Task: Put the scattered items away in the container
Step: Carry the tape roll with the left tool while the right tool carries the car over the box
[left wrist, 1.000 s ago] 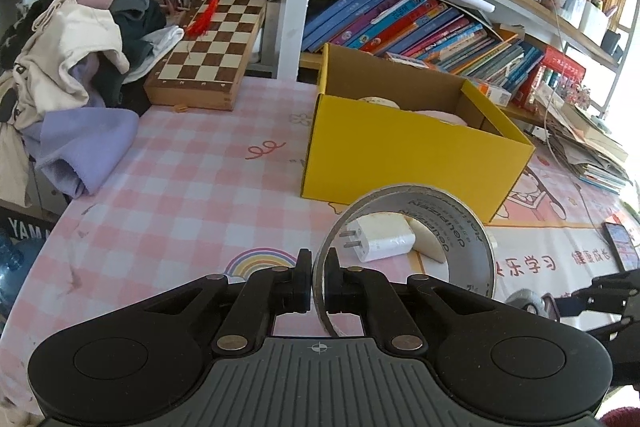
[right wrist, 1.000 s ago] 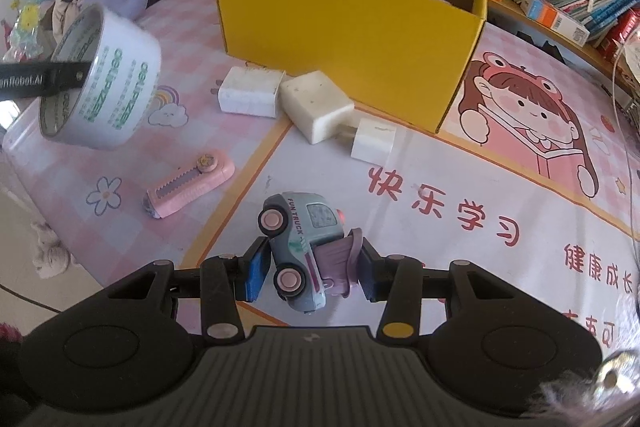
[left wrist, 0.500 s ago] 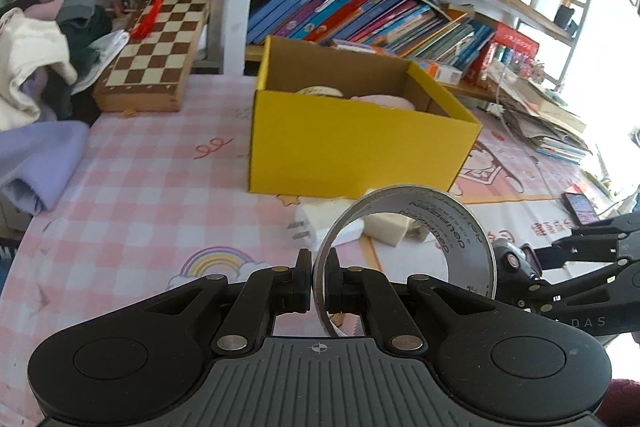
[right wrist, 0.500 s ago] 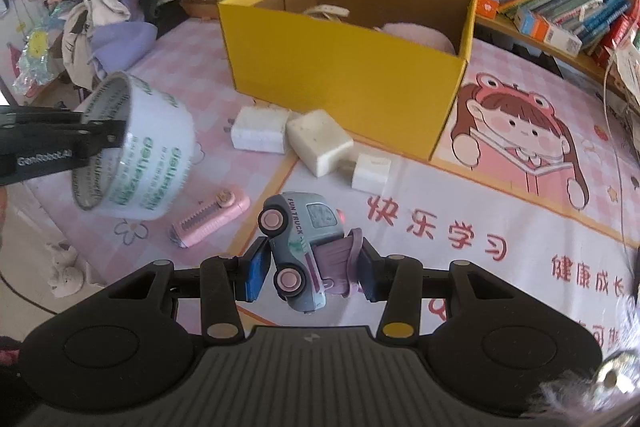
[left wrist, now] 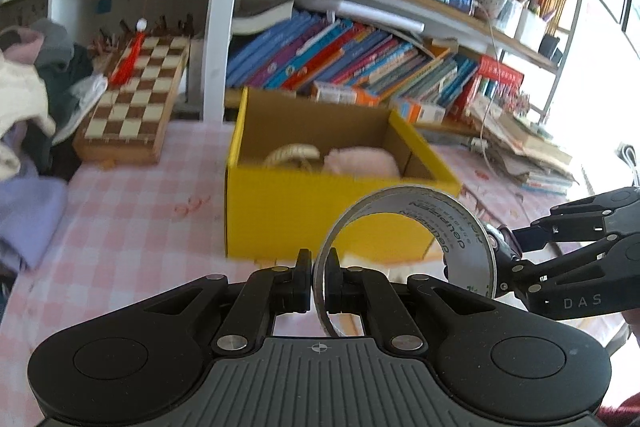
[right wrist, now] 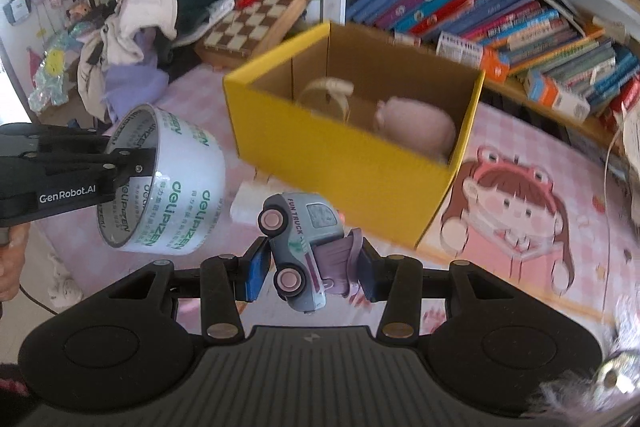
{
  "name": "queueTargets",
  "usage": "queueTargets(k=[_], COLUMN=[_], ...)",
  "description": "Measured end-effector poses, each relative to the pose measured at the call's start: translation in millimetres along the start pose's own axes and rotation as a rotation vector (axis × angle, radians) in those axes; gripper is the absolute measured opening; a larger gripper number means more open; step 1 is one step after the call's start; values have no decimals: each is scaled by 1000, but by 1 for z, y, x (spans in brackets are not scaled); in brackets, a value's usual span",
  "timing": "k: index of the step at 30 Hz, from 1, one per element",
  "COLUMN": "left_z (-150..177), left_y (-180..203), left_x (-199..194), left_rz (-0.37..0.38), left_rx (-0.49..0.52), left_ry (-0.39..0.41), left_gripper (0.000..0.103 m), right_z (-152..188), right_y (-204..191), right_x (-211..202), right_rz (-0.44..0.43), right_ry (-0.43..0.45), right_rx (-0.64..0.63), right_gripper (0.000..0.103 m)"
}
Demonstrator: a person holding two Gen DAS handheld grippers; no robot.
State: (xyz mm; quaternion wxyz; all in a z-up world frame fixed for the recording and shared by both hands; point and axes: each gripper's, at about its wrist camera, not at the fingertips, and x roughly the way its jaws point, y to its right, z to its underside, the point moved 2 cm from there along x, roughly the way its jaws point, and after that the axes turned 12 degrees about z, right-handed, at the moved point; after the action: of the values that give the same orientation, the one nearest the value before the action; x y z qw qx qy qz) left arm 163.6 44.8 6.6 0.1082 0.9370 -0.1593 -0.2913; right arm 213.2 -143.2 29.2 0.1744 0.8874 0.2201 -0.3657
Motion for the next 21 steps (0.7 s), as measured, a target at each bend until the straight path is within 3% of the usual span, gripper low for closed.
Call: queueTargets(k=[9, 21], left_z=[-52, -102], left_y=[0, -5], left_x=[25, 84], left_rz=[-34, -96], left_rx=[62, 125], left_ry=[57, 30], left_gripper=[5, 5], right_z=[-48, -95], right_y=[39, 76], right_x=[8, 59], right_rz=[-2, -21], right_ry=[89, 107], right_rx=[-2, -53], right_gripper=[43, 43])
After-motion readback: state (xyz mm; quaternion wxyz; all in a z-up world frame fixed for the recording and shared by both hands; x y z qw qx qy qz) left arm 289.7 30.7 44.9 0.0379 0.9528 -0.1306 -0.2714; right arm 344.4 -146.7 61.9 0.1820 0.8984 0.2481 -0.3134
